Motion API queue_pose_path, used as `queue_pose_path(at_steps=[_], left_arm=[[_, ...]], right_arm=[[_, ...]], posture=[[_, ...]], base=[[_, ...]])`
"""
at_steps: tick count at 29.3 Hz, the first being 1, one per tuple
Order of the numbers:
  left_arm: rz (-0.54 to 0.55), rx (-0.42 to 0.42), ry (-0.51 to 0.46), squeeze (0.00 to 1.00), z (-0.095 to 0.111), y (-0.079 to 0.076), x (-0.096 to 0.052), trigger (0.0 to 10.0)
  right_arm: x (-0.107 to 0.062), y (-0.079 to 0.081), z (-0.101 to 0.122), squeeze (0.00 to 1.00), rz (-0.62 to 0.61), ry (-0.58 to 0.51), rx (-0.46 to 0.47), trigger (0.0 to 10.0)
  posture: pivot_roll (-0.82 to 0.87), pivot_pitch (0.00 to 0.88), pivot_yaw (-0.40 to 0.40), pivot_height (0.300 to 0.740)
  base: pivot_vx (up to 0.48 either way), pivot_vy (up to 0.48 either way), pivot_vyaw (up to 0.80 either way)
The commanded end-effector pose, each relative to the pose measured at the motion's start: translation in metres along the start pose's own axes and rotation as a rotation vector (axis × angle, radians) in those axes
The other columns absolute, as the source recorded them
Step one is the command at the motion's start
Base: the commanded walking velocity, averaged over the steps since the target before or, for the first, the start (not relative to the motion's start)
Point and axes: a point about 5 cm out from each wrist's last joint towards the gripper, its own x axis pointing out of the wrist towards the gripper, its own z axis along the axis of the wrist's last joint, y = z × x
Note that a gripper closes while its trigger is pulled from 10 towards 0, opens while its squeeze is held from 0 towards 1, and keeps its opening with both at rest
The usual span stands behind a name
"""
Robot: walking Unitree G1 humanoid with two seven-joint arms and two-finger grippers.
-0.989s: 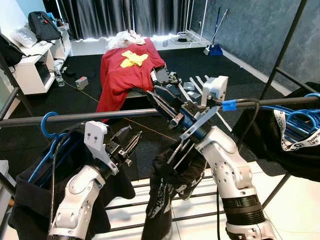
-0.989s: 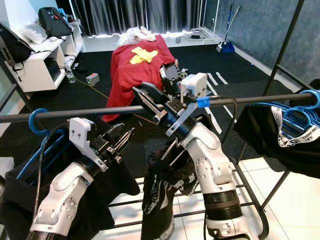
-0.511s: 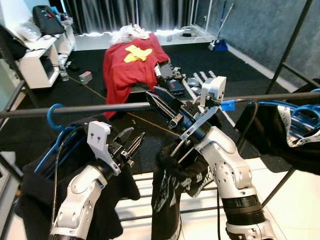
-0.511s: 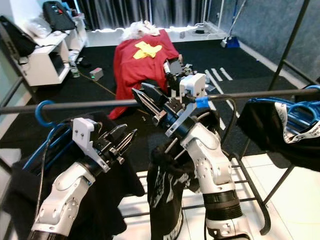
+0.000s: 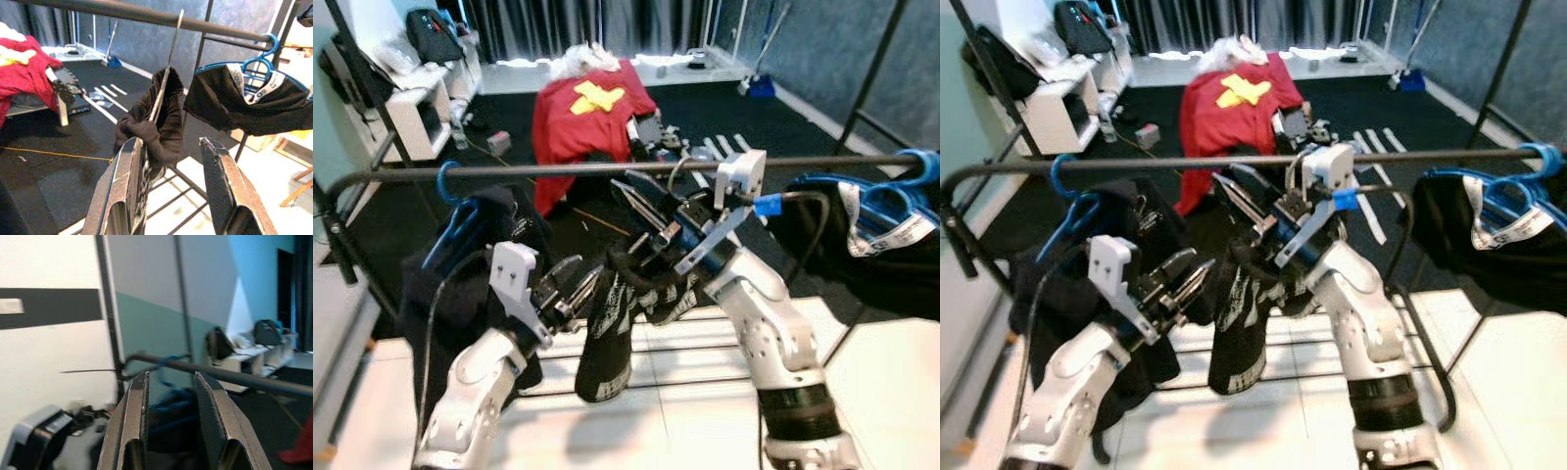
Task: Hang hanger
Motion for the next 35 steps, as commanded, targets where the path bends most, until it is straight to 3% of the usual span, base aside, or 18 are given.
queue_pose_path(at_steps=[1,13,19,22,23,24,25,26,27,29,31,32,34,35], left_arm=[[-0.003,0.008,0.008,0.00,0.001,0.001,-0.001,10.0],[-0.012,0.012,0.024,0.00,-0.001,0.003,-0.002,10.0],[0.018,0.018,0.101,0.00,-0.011,0.009,-0.003,10.0],[0.145,0.087,0.410,0.00,-0.058,0.029,-0.011,10.0],[0.145,0.087,0.410,0.00,-0.058,0.029,-0.011,10.0],[0.206,0.076,0.496,0.00,-0.073,0.035,-0.016,10.0],[0.206,0.076,0.496,0.00,-0.073,0.035,-0.016,10.0],[0.242,0.061,0.537,0.00,-0.081,0.038,-0.018,10.0],[0.239,0.095,0.606,0.00,-0.097,0.037,-0.022,10.0],[0.239,0.095,0.606,0.00,-0.097,0.037,-0.022,10.0],[0.268,0.078,0.651,0.00,-0.110,0.035,-0.028,10.0],[0.268,0.078,0.651,0.00,-0.110,0.035,-0.028,10.0],[0.419,-0.035,0.692,0.00,-0.127,0.037,-0.044,10.0],[0.419,-0.035,0.692,0.00,-0.127,0.037,-0.044,10.0]], right_arm=[[0.001,0.001,0.002,0.00,0.009,0.001,-0.004,10.0],[0.000,0.002,-0.006,0.00,0.003,0.021,0.012,10.0],[-0.004,-0.001,-0.014,0.00,-0.028,0.033,0.041,10.0],[-0.027,-0.019,-0.058,0.00,-0.193,0.217,0.099,10.0],[-0.027,-0.019,-0.058,0.00,-0.193,0.217,0.099,10.0],[-0.042,-0.029,-0.080,0.00,-0.292,0.331,0.090,10.0],[-0.042,-0.029,-0.080,0.00,-0.292,0.331,0.090,10.0],[-0.052,-0.034,-0.093,0.00,-0.351,0.403,0.076,10.0],[-0.075,-0.042,-0.118,0.00,-0.484,0.505,0.116,10.0],[-0.075,-0.042,-0.118,0.00,-0.484,0.505,0.116,10.0],[-0.098,-0.046,-0.138,0.00,-0.600,0.566,0.156,10.0],[-0.098,-0.046,-0.138,0.00,-0.600,0.566,0.156,10.0],[-0.127,-0.033,-0.172,0.00,-0.654,0.727,0.122,10.0],[-0.127,-0.033,-0.172,0.00,-0.654,0.727,0.122,10.0]], posture=[[0.02,0.000,0.000,0.740],[0.03,0.000,0.006,0.740],[0.03,0.000,0.014,0.740],[0.02,0.000,0.030,0.740],[0.02,0.000,0.030,0.740],[0.02,0.000,0.036,0.740],[0.02,0.000,0.036,0.740],[0.02,0.000,0.036,0.740],[0.02,0.000,0.039,0.740],[0.02,0.000,0.039,0.740],[0.01,0.000,0.053,0.740],[0.01,0.000,0.053,0.740],[0.01,0.000,0.065,0.740],[0.01,0.000,0.065,0.740]], base=[[-0.345,0.000,0.00],[-0.272,0.000,0.00],[0.000,0.000,0.00],[0.000,0.000,0.00],[0.000,0.000,0.00],[0.000,0.000,0.00],[0.000,0.000,0.00],[0.000,0.000,0.00],[0.000,0.000,0.00],[0.000,0.000,0.00],[0.000,0.000,0.00],[0.000,0.000,0.00],[0.000,0.000,0.00],[0.000,0.000,0.00]])
